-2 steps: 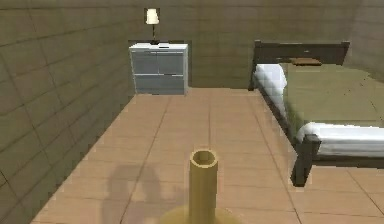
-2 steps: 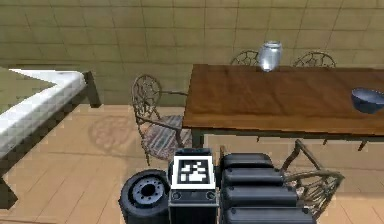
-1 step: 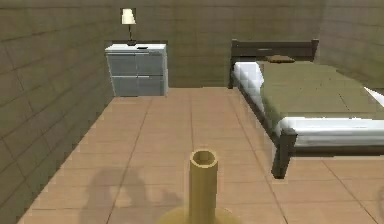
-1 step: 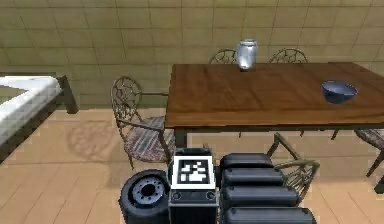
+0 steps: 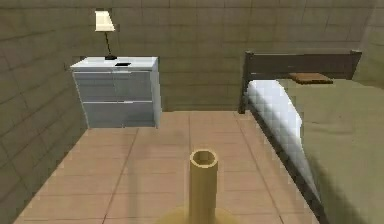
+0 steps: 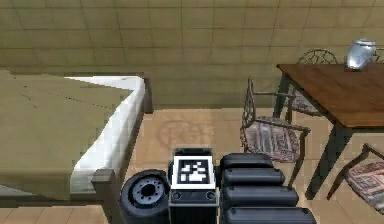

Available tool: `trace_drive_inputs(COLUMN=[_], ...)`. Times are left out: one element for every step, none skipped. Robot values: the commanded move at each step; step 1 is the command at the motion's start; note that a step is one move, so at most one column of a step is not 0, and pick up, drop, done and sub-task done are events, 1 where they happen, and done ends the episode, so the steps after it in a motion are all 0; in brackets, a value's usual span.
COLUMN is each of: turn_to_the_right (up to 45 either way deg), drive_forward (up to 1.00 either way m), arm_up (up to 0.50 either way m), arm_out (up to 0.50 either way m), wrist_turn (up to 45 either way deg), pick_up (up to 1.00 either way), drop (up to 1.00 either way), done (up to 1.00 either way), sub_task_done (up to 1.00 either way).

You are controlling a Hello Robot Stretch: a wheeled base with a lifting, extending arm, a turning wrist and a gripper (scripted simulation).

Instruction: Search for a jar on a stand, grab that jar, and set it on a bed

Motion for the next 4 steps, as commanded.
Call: trace_drive_inputs(turn_to_the_right=[0.0,9.0,0.0,45.0], drive_forward=[1.00,0.00,0.40,0.00], arm_up=[0.00,0.00,0.00,0.00], arm_out=[0.00,0.00,0.00,0.00], wrist_turn=[0.0,0.0,0.0,0.0], pick_up=[0.00,0.00,0.00,0.00], drop=[0.00,0.00,0.00,0.00], done=[0.00,0.00,0.00,0.00], sub_task_done=[0.00,0.00,0.00,0.00])
